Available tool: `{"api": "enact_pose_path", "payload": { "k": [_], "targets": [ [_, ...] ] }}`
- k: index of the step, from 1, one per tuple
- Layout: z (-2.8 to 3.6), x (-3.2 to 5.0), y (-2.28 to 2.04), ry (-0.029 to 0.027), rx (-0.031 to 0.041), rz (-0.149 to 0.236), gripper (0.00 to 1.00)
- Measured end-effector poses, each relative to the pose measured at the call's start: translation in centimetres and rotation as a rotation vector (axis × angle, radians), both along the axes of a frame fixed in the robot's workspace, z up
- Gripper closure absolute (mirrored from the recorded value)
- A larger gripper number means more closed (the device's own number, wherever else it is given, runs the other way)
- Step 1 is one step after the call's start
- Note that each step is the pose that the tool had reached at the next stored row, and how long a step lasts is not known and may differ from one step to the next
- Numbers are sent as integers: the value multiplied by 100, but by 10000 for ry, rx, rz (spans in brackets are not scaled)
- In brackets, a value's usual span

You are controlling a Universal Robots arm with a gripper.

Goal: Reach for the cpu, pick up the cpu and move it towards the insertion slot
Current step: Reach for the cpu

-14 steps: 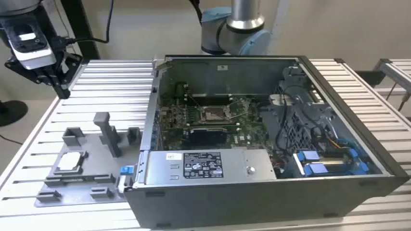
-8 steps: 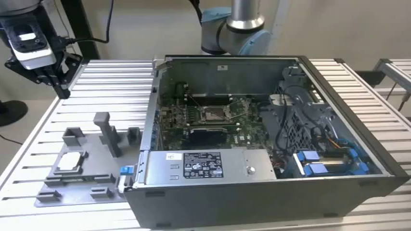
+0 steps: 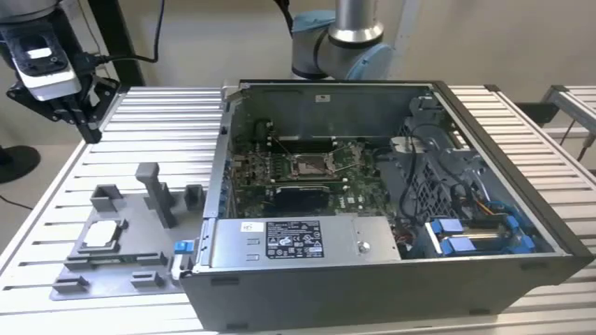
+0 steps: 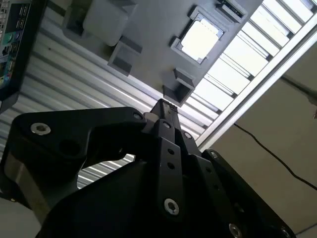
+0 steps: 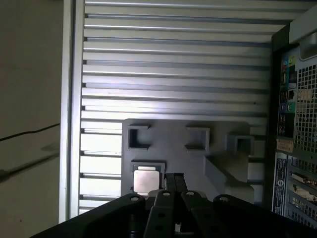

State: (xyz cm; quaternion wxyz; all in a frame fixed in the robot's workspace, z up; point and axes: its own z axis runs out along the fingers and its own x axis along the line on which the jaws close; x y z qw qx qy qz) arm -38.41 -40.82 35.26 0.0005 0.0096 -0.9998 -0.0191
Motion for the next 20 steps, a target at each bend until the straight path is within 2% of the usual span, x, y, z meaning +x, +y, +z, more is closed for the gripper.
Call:
{"api": "enact_pose_path", "payload": {
  "k": [2,6,10,12,14,20],
  "targets": [
    [-1,-34,-6,-2,1,-1,100],
    [-7,-186,-41,-2,1,-1,100],
    [-28,-260,-141,-2,1,-1,100],
    [-47,-268,-204,-3,1,-1,100],
    [-69,-269,-241,-3,1,0,100],
    [-79,-269,-247,-1,0,-1,100]
  ]
}}
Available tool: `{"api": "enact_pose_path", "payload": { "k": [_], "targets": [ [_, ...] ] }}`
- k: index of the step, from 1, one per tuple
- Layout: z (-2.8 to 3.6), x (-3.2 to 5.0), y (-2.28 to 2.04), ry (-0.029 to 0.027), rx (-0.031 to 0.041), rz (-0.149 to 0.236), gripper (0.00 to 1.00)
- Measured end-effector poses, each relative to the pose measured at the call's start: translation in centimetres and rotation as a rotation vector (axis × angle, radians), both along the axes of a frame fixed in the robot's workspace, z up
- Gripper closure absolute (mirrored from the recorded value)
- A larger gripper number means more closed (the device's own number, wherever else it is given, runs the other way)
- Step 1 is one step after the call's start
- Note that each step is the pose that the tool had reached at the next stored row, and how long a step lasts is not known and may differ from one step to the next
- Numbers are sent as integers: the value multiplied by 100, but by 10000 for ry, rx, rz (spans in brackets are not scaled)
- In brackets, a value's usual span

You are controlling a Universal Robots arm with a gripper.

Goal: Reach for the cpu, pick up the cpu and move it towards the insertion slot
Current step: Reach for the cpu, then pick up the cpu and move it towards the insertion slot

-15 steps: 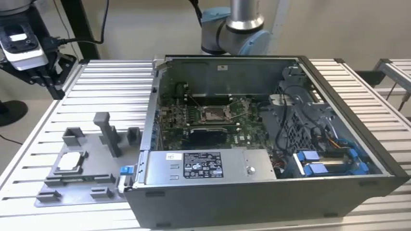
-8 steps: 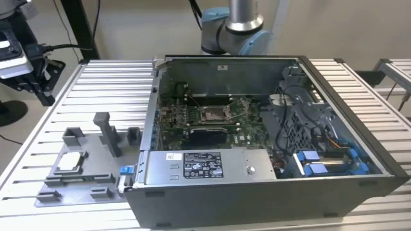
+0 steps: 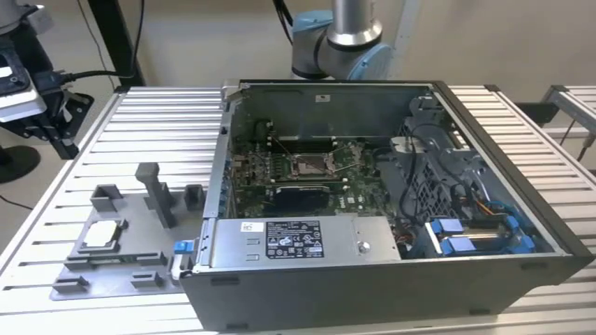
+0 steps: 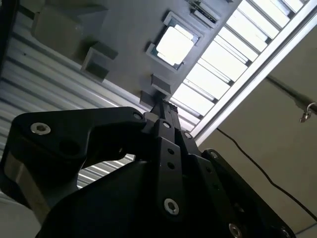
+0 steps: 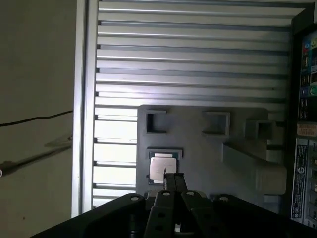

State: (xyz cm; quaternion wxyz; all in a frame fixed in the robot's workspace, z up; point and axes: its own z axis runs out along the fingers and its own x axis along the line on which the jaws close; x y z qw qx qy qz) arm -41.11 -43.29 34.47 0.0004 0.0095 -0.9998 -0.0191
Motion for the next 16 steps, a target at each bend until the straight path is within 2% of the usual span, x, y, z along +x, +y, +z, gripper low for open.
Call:
{"api": "enact_pose_path", "payload": {
  "k": [4,5,16],
  "targets": [
    [-1,0,0,0,0,0,100],
    [-1,0,0,0,1,0,0],
    [-3,0,0,-1,1,0,0]
  ]
}}
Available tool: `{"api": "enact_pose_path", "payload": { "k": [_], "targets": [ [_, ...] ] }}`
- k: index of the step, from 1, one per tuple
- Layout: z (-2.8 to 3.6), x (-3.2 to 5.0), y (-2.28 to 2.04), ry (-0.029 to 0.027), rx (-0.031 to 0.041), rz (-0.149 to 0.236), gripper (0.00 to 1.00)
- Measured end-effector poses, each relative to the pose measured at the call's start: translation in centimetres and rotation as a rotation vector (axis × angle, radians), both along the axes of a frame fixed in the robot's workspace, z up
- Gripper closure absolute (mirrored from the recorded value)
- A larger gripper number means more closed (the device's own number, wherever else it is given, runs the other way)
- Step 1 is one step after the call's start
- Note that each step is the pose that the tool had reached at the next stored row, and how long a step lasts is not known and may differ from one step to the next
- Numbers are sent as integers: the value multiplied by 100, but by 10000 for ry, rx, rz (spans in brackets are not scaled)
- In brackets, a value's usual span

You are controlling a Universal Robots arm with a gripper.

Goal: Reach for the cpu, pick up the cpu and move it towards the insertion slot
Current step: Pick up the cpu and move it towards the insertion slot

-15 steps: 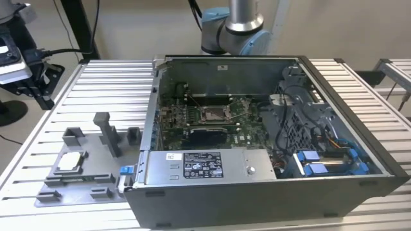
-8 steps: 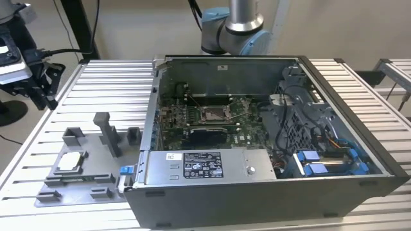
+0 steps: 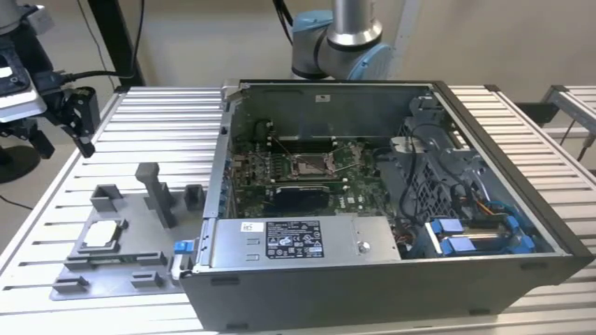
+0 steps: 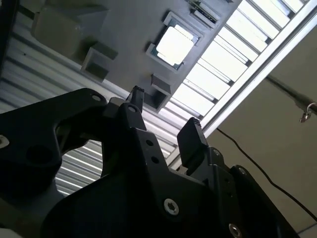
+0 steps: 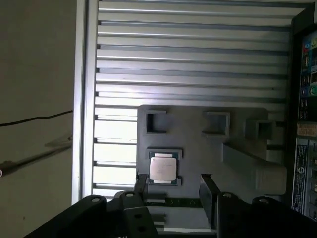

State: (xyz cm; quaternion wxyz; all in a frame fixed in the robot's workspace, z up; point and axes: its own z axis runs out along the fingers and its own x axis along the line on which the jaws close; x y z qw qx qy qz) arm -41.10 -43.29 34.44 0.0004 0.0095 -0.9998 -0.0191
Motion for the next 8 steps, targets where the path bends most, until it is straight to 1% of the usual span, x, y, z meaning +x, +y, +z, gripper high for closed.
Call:
{"api": "enact_pose_path", "payload": {
  "k": [4,8],
  "targets": [
    [-1,0,0,0,-2,1,0],
    [-54,-2,0,0,-3,-1,0]
  ]
}}
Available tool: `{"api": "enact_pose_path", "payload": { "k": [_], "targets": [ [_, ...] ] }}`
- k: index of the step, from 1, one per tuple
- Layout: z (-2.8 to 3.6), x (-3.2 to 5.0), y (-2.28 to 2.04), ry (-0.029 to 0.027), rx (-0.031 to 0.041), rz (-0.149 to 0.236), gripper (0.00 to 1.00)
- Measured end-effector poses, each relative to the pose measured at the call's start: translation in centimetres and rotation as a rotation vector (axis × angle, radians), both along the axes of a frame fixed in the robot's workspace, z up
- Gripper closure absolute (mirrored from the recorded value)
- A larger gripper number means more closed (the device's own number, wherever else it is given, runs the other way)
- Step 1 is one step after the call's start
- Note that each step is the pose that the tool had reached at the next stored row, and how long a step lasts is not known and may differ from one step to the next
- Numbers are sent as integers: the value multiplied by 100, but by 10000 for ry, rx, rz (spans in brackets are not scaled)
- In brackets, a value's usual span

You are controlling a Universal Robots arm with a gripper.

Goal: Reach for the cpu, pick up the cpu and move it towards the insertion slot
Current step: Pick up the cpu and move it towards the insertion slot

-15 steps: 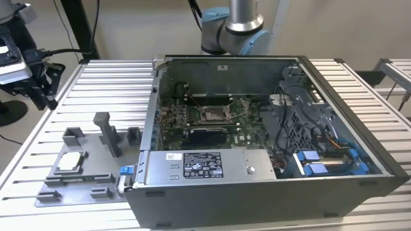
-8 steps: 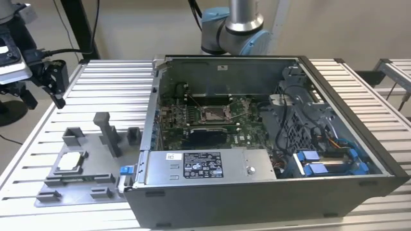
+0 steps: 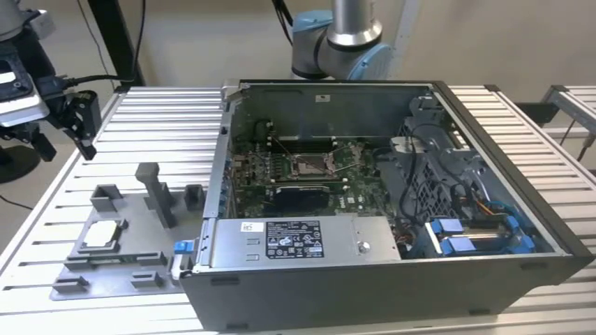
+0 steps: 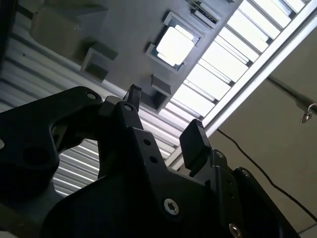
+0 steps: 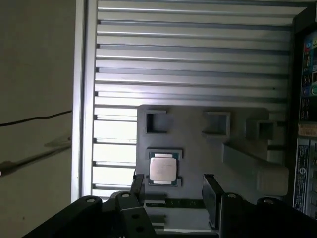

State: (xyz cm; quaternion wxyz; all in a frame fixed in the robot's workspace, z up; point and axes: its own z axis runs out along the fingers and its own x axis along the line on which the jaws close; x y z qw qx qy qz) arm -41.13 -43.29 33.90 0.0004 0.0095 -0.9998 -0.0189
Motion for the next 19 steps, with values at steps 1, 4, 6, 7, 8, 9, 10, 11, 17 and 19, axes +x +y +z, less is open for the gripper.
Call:
{"api": "enact_pose_path", "payload": {
  "k": [1,4,6,7,8,9,10,11,17,19],
  "targets": [
    [-19,-3,0,-1,0,0,0],
    [-73,-24,0,-1,0,-9,0],
    [-109,-35,-1,0,0,-17,0],
    [-128,-38,-3,1,-1,-23,0],
    [-147,-41,-5,0,0,-30,0],
    [-165,-43,-9,-1,1,-35,0],
    [-184,-44,-14,-1,1,-39,0],
    [-201,-45,-19,-1,1,-43,0],
    [-311,-47,-52,0,0,-65,0],
    [-347,-48,-64,-1,1,-71,0]
  ]
}}
